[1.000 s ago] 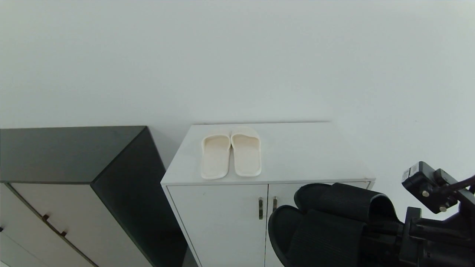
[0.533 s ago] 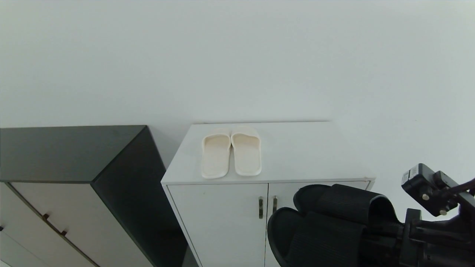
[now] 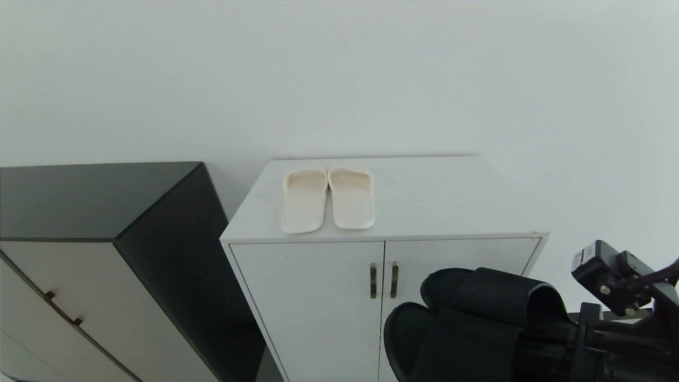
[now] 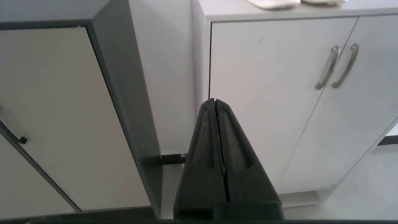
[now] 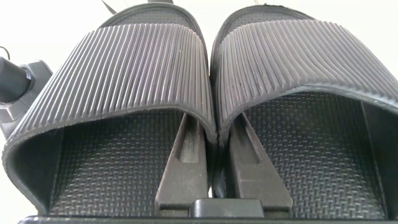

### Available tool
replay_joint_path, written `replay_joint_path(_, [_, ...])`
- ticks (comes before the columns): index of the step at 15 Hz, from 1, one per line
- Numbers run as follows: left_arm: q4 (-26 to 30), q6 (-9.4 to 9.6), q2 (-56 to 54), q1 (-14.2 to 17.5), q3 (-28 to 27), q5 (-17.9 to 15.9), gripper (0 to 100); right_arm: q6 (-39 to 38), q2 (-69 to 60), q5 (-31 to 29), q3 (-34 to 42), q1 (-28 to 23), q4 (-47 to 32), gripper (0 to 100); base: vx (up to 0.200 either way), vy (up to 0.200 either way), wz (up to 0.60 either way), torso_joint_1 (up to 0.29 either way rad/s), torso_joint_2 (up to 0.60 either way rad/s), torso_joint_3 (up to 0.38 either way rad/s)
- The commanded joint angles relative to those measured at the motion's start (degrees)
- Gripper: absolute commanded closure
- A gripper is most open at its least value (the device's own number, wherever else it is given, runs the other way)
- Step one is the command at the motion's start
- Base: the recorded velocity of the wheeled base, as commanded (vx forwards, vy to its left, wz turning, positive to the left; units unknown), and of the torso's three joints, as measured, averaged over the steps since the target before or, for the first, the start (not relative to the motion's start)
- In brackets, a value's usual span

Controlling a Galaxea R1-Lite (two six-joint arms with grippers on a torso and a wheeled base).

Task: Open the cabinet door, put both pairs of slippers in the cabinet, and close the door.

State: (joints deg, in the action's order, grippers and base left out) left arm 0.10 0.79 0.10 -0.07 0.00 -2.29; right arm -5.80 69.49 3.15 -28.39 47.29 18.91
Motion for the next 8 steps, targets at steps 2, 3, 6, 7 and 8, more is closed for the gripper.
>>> replay_joint_path(2, [0.0, 0.0, 0.0, 0.1, 0.0, 0.0, 100, 0.4, 0.2, 0.0, 0.4, 0.0, 0.1, 100, 0.0, 0.0, 0.0, -0.232, 0.54, 0.325])
replay_joint_path(3, [0.0, 0.0, 0.0, 0.1, 0.0, 0.0, 100, 0.4, 0.2, 0.0, 0.4, 0.0, 0.1, 100, 0.0, 0.0, 0.0, -0.237, 0.55, 0.325])
replay_joint_path(6, [0.0, 0.0, 0.0, 0.0, 0.0, 0.0, 100, 1.2, 0.2, 0.0, 1.0, 0.0, 0.1, 100, 0.0, 0.0, 0.0, -0.206, 0.53, 0.318])
replay_joint_path(7, [0.0, -0.09, 0.0, 0.1, 0.0, 0.0, 100, 1.4, 0.2, 0.1, 1.1, 0.0, 0.1, 100, 0.0, 0.0, 0.0, -0.198, 0.52, 0.32])
replay_joint_path(8, [-0.1, -0.18, 0.0, 0.0, 0.0, 0.2, 100, 1.4, 0.2, 0.1, 1.1, 0.0, 0.1, 100, 0.0, 0.0, 0.0, -0.198, 0.51, 0.32])
